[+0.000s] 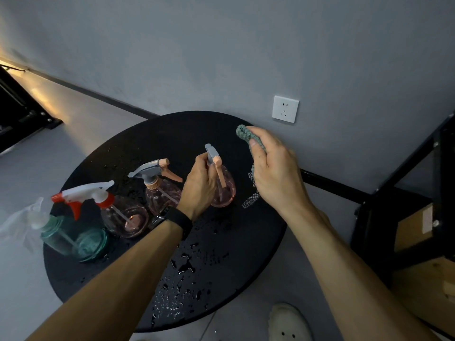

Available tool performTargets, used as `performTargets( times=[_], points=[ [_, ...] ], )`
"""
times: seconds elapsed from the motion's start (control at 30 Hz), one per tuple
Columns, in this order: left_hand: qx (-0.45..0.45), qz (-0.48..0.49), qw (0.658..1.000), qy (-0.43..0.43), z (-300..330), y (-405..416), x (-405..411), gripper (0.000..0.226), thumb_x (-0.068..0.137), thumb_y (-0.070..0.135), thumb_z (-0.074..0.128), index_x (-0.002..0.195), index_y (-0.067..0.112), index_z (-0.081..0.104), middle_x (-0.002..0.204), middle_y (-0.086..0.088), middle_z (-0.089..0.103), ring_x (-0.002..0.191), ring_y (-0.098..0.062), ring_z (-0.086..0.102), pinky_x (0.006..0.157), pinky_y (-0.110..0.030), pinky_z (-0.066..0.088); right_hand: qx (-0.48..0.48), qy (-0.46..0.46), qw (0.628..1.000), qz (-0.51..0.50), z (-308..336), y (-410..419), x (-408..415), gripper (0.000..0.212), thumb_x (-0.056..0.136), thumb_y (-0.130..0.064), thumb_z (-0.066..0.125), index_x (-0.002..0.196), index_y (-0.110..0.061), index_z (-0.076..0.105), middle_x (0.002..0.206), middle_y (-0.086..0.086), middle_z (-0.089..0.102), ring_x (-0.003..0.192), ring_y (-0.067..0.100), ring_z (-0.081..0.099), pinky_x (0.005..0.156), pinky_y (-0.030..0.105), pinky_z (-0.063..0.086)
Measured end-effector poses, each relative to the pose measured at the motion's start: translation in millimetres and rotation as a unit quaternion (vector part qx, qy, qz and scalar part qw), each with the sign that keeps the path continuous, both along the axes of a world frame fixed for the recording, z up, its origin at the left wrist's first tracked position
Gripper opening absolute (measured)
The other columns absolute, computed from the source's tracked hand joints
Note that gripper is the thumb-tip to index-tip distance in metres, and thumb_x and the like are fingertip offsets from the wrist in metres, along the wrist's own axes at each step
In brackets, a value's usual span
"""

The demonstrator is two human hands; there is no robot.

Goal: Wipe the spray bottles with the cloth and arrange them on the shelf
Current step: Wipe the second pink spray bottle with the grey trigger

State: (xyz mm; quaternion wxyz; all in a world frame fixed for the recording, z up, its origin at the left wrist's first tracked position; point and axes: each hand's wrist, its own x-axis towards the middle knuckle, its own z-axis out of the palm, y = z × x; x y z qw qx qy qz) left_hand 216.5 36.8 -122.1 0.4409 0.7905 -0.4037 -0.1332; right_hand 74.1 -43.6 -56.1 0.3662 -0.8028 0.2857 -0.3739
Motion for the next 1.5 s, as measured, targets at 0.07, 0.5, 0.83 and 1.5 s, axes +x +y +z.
performTargets(
  times=[0.07,0.5,0.83,1.5],
  points=[
    [0.002,0.003,1.0,-0.01,0.0,1.3,0.8,0.033,0.104,0.033,0.037,0.128,0.01,0.044,0.1,-0.005,0.062,0.087,-0.021,0.063,0.077,-0.04,0.053,-0.001,0.003,1.0,0.001,0.3,0.6,0.3,0.032,0.103,-0.013,0.043,0.131,-0.008,0.058,0.114,0.007,0.067,0.089,0.006,0.053,0.07,-0.005,0.032],
    [0.023,0.02,0.999,-0.025,7.4,10.4,0.3,0.042,0.103,0.037,0.042,0.137,0.014,0.046,0.117,0.004,0.058,0.102,-0.003,0.053,0.087,-0.025,0.046,-0.001,0.008,1.0,-0.008,-0.6,-3.6,-5.0,0.032,0.103,-0.014,0.042,0.132,-0.01,0.057,0.122,0.003,0.065,0.102,0.006,0.055,0.077,-0.008,0.03],
    [0.025,0.084,0.994,-0.064,31.3,40.1,-24.7,0.046,0.097,0.007,0.045,0.142,0.009,0.035,0.114,-0.003,0.057,0.097,-0.014,0.057,0.081,-0.027,0.047,0.006,0.004,1.0,-0.019,5.0,-4.2,-8.2,0.033,0.103,-0.015,0.042,0.133,-0.012,0.056,0.11,0.003,0.067,0.092,0.009,0.055,0.079,0.008,0.036],
    [-0.19,0.015,0.94,0.283,93.8,88.3,-51.9,0.032,0.104,0.036,0.04,0.119,0.025,0.066,0.119,0.008,0.071,0.114,-0.003,0.063,0.101,-0.025,0.048,-0.14,0.026,0.974,0.176,-0.7,77.6,31.6,0.045,0.102,-0.017,0.042,0.145,-0.002,0.04,0.151,0.009,0.04,0.145,0.015,0.028,0.118,0.03,0.025]
  ],
)
